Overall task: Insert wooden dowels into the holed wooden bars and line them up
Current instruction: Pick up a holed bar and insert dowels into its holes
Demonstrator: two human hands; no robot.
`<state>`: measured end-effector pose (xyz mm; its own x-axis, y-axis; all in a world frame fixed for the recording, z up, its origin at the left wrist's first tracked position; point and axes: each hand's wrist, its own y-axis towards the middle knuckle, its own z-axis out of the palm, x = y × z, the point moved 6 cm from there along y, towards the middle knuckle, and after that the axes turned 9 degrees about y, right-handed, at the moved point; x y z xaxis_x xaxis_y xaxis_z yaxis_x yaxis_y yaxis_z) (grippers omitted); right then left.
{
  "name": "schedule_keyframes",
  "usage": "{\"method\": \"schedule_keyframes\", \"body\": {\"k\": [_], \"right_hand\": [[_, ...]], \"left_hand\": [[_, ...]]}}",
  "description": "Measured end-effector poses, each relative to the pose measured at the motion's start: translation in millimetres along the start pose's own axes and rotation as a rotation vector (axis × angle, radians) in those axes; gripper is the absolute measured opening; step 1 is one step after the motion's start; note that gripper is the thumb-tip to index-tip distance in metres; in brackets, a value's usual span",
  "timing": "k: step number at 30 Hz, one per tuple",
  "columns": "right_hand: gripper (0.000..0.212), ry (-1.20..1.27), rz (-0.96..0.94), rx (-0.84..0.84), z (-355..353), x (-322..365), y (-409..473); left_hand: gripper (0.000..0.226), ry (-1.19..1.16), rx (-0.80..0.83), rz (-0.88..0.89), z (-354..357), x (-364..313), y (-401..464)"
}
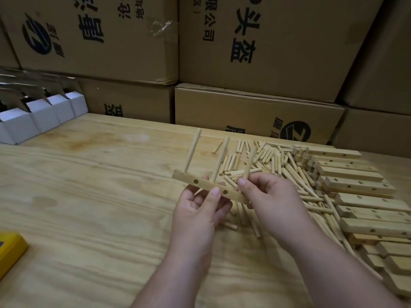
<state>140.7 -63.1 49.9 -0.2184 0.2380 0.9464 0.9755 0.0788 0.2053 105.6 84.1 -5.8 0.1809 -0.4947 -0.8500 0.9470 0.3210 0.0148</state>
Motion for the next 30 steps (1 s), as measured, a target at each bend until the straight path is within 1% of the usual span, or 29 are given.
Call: {"method": "schedule_keyframes", "body": {"k": [2, 4, 7, 9, 11, 13, 14, 17, 20, 24, 30], "right_hand": [[0.008, 0.023, 0.015, 0.027, 0, 0, 2], [0.003, 0.001, 0.035, 0.113, 0, 2, 6], [0.020, -0.121, 0.077, 0.238, 3, 3, 15], [0.020, -0.170, 0.068, 0.259, 5, 5, 24], [0.020, -0.194, 0.036, 0.222, 6, 6, 40], [0.019, -0.169, 0.024, 0.174, 10, 5, 62], [0.019, -0.142, 0.026, 0.146, 13, 4, 75], [0.017, -0.093, 0.028, 0.044, 28, -5, 123], [0.026, -0.125, 0.037, -0.013, 51, -17, 171], [0.030, -0.245, 0.026, 0.007, 85, -31, 219], [0.024, -0.489, 0.010, 0.102, 121, -45, 254]], "left_hand": [[0.028, -0.016, -0.018, 0.001, -1, -1, 0], [0.027, -0.054, -0.046, -0.003, -3, -3, 1], [0.030, -0.101, -0.092, 0.005, -6, -5, 3], [0.030, -0.106, -0.118, 0.006, -9, -4, 4], [0.031, -0.123, -0.138, -0.018, -10, 0, 5], [0.036, -0.158, -0.161, -0.063, -11, 5, 7], [0.036, -0.162, -0.165, -0.077, -12, 7, 7], [0.026, -0.171, -0.178, -0.112, -13, 7, 10], [0.022, -0.218, -0.208, -0.169, -13, 4, 13], [0.015, -0.189, -0.184, -0.228, -8, 0, 13], [0.016, -0.078, -0.157, -0.268, -10, -9, 16]]}}
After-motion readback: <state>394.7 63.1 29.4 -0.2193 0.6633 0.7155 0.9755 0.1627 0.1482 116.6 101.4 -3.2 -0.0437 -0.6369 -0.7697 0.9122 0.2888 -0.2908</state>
